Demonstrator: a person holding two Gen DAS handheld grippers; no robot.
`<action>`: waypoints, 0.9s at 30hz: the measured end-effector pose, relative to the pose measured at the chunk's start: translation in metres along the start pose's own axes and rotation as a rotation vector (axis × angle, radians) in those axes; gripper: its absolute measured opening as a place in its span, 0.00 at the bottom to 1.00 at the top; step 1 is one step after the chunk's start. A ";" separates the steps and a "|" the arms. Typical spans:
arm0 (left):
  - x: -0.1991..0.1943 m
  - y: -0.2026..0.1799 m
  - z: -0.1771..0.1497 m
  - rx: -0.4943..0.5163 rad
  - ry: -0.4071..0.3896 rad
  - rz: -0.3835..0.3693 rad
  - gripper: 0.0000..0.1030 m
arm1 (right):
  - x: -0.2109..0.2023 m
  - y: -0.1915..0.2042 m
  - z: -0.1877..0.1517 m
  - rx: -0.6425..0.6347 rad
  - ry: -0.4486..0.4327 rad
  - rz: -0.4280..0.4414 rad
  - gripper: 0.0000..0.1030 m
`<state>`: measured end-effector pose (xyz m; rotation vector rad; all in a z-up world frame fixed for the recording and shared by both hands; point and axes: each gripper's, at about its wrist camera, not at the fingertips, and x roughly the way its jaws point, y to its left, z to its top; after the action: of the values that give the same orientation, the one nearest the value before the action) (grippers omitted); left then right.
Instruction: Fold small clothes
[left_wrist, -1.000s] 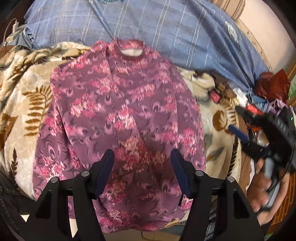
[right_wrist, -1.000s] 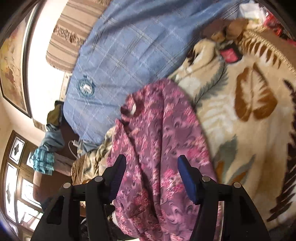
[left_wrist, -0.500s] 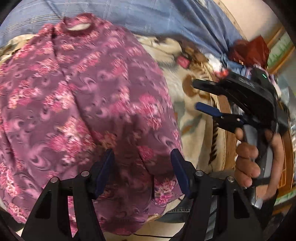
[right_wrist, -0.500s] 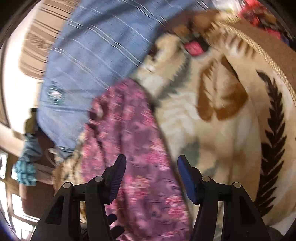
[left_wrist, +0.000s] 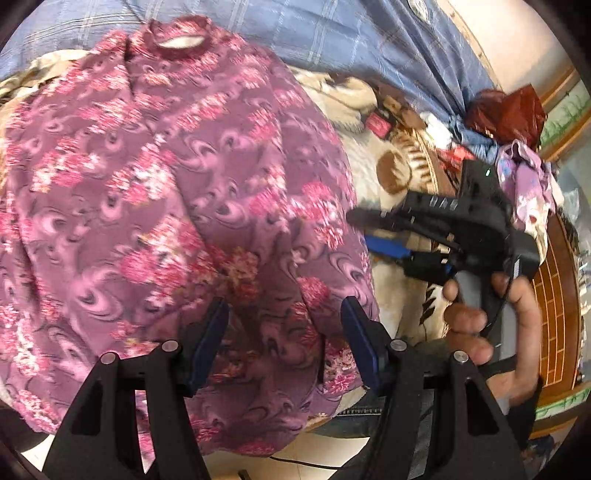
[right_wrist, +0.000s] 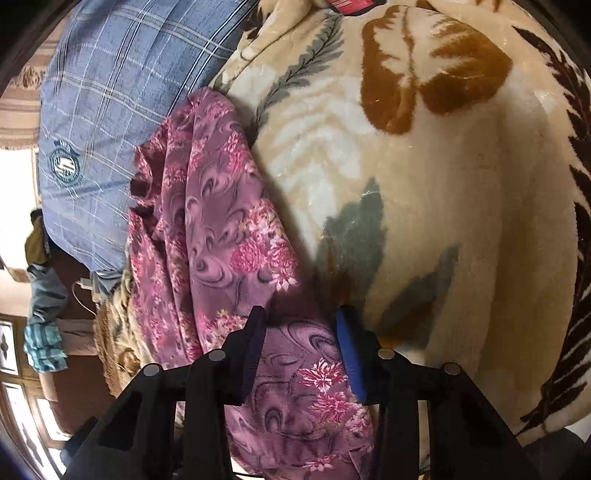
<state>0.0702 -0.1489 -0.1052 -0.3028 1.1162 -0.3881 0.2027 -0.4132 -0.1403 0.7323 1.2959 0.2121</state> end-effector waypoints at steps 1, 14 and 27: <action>-0.005 0.002 0.001 -0.008 -0.010 0.000 0.61 | 0.001 0.003 -0.001 -0.014 -0.007 -0.016 0.37; -0.031 0.010 -0.005 -0.003 -0.050 -0.002 0.61 | -0.039 0.042 -0.021 -0.133 -0.075 0.313 0.02; -0.023 -0.009 0.019 0.099 -0.029 -0.138 0.61 | -0.017 0.053 -0.021 -0.122 0.051 0.612 0.07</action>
<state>0.0775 -0.1459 -0.0747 -0.2983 1.0474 -0.5578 0.1920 -0.3744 -0.0963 1.0081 1.0641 0.8006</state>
